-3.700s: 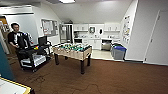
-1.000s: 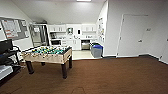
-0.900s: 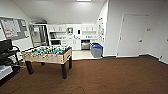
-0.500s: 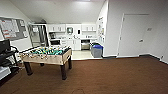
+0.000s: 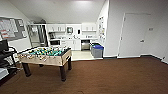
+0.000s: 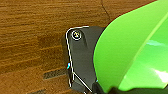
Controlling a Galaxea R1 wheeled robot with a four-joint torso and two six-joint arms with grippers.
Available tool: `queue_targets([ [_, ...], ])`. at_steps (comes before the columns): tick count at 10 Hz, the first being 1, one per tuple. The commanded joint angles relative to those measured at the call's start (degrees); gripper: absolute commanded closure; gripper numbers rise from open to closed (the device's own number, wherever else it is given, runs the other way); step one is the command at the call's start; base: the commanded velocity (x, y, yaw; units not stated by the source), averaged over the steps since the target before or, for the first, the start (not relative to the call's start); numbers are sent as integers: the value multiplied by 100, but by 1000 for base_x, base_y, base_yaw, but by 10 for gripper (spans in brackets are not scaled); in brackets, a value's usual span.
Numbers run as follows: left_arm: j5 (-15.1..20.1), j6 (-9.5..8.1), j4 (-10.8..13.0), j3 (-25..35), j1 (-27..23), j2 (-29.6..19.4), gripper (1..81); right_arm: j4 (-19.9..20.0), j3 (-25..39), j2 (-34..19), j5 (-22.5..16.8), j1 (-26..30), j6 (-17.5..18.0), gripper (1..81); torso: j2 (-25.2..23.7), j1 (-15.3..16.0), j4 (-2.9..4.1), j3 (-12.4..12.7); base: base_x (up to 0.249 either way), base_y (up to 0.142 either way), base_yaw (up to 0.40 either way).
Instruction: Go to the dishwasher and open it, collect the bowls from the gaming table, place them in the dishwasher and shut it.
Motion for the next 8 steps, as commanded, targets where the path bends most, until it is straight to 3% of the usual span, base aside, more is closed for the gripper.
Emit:
queue_targets([
  [1, 147, 16, 41, -69, -269, -126, 811, -60, 11, -38, -262, 267, -14, 811, 0, 0, 0, 0, 148, 0, 0],
  [8, 147, 25, 41, -69, -269, -118, 811, -68, -6, -38, -262, 249, -15, 811, 0, 2, 0, 0, 162, 0, 0],
])
